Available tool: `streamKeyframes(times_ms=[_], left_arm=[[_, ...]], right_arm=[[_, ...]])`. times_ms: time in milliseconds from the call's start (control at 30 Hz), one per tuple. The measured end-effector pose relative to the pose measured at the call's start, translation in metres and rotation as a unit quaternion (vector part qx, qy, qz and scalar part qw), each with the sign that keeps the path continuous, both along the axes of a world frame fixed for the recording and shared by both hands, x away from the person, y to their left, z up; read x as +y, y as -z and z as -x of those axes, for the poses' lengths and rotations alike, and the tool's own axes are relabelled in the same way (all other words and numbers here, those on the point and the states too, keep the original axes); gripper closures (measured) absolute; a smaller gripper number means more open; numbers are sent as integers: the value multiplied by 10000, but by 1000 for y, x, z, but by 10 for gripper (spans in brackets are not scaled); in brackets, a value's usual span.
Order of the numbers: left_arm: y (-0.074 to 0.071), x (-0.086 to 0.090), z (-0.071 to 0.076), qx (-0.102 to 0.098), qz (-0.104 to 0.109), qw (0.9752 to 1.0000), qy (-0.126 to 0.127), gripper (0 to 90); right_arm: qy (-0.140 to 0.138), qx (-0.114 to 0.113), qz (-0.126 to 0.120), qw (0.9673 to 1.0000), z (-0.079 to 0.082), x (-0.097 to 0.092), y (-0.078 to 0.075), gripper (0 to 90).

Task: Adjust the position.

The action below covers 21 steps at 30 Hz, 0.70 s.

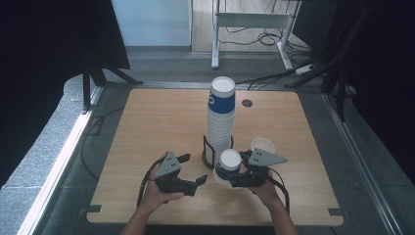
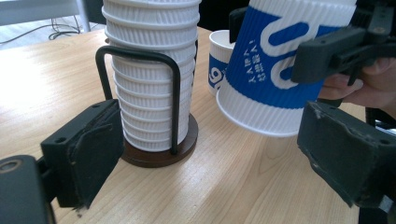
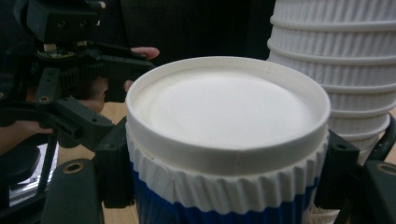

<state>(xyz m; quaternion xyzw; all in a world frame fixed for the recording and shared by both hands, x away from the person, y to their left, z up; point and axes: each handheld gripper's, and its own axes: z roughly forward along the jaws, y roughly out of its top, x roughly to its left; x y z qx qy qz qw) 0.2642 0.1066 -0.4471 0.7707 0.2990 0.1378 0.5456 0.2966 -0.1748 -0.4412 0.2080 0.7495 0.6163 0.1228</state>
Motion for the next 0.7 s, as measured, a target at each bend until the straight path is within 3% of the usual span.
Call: streamKeyframes(times_ms=[267,700], left_arm=[[3,-8,3,-13,-124,9999,76,70],[10,-28,8,-8,-377,9990,241,67]], right_arm=[[79,23,8,10000,0,-1,0,259],[-85,54,-1,9999,3,11,2,259]])
